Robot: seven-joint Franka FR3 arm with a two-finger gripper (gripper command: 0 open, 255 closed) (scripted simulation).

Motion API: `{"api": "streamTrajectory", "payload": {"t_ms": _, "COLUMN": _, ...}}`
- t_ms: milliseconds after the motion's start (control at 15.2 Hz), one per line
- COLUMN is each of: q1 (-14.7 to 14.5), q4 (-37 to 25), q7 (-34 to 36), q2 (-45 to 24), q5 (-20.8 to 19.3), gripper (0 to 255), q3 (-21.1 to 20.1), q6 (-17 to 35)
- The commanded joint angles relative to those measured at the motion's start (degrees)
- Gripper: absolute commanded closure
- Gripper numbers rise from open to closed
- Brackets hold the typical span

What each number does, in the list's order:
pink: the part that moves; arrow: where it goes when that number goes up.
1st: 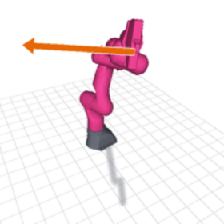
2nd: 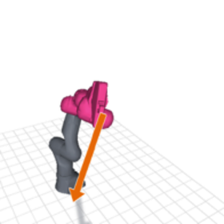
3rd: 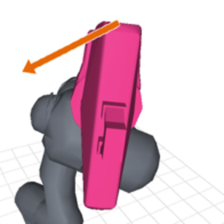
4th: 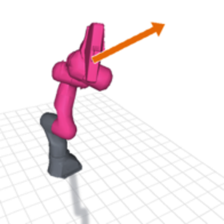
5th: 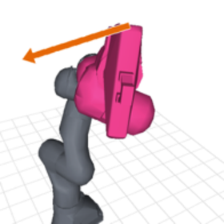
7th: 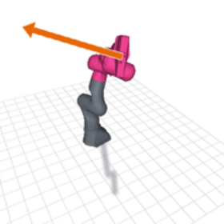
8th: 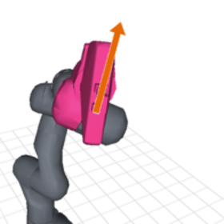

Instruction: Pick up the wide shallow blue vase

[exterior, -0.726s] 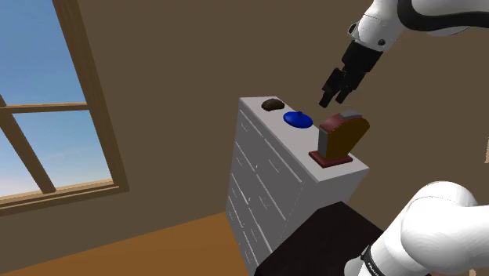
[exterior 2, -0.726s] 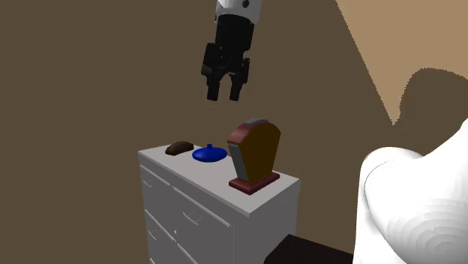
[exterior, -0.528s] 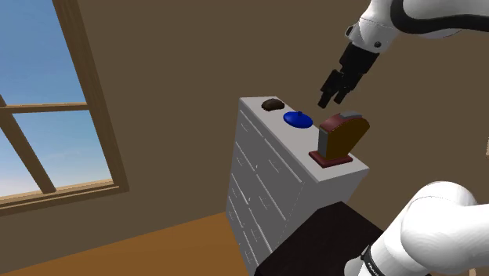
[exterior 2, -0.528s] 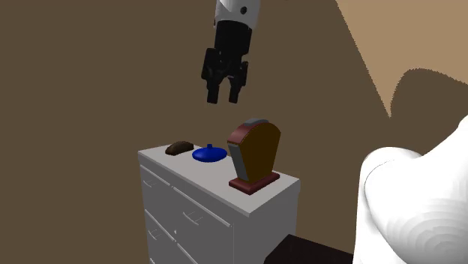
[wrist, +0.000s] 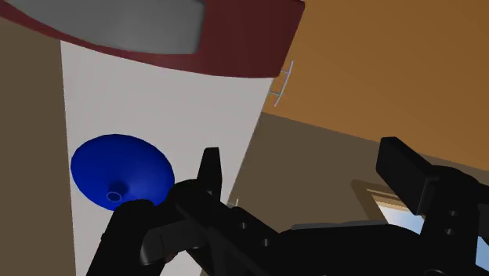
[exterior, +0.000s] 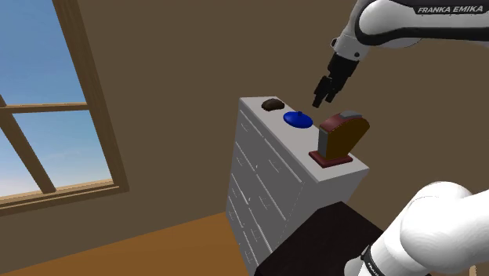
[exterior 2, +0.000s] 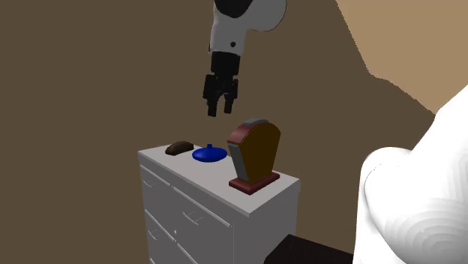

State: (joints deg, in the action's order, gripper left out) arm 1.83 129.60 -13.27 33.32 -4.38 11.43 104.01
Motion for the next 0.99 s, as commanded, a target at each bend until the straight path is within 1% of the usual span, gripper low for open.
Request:
{"api": "streamTrajectory", "payload": {"t_ms": 0, "q1": 0.02, "q4": -1.54, "q7": -2.68, "q2": -3.66, "q5": -0.58, "gripper": 0, "q3": 1.82, "q6": 1.66}}
{"api": "streamTrajectory", "payload": {"t_ms": 264, "q1": -0.01, "q4": -5.82, "q7": -8.1, "q2": -11.58, "q5": -0.84, "gripper": 0, "q3": 5.33, "q6": 4.4}}
{"api": "streamTrajectory", "payload": {"t_ms": 462, "q1": -0.01, "q4": -9.81, "q7": -12.3, "q2": -17.93, "q5": -0.25, "gripper": 0, "q3": 7.76, "q6": 6.04}}
{"api": "streamTrajectory", "payload": {"t_ms": 660, "q1": 0.24, "q4": -14.46, "q7": -16.63, "q2": -24.61, "q5": 1.03, "gripper": 0, "q3": 9.87, "q6": 7.25}}
{"api": "streamTrajectory", "payload": {"t_ms": 924, "q1": 1.17, "q4": -21.8, "q7": -22.46, "q2": -34.01, "q5": 3.68, "gripper": 0, "q3": 12.02, "q6": 8.03}}
